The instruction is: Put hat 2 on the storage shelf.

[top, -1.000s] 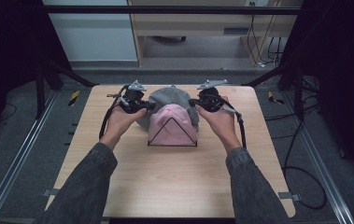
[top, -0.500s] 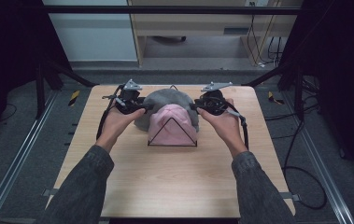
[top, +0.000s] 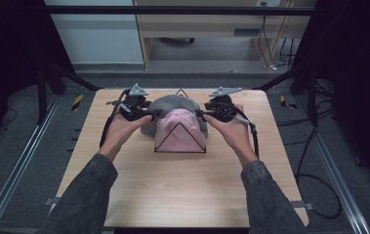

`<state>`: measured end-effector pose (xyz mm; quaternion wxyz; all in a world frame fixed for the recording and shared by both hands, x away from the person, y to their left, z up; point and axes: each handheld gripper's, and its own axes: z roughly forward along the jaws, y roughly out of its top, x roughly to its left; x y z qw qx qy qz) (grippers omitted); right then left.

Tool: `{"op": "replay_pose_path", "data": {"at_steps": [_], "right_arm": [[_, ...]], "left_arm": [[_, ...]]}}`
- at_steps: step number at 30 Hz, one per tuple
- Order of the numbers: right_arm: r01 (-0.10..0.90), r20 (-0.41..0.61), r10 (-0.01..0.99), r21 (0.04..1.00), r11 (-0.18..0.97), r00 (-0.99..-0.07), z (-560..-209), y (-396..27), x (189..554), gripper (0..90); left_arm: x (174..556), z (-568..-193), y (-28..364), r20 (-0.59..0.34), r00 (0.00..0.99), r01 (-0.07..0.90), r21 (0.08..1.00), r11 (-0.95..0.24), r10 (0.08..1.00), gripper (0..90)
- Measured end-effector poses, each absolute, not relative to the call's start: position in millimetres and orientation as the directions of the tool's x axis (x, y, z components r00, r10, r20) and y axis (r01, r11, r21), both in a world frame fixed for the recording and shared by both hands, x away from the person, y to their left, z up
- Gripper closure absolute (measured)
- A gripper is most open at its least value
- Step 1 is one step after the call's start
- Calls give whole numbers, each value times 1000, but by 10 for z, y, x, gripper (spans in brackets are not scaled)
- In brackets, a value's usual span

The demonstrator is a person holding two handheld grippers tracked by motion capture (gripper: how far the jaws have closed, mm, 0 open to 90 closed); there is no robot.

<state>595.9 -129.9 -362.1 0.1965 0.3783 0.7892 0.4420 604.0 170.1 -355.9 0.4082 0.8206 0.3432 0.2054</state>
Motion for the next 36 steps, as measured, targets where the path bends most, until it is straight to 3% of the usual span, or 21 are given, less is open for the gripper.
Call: {"op": "replay_pose_path", "data": {"at_steps": [14, 25, 36], "right_arm": [[392, -5, 802, 871, 298, -597, -3507, -1484, 5726, 253], [358, -45, 820, 885, 298, -571, -3503, -1725, 5361, 87], [424, -46, 793, 826, 372, -608, -4055, -1837, 4978, 81]], "left_arm": [[5758, -3452, 1739, 88, 683, 383, 802, -458, 725, 91], [5287, -3563, 1899, 126, 718, 358, 776, -519, 684, 55], [4914, -4193, 2055, 112, 740, 428, 683, -592, 664, 64]]}}
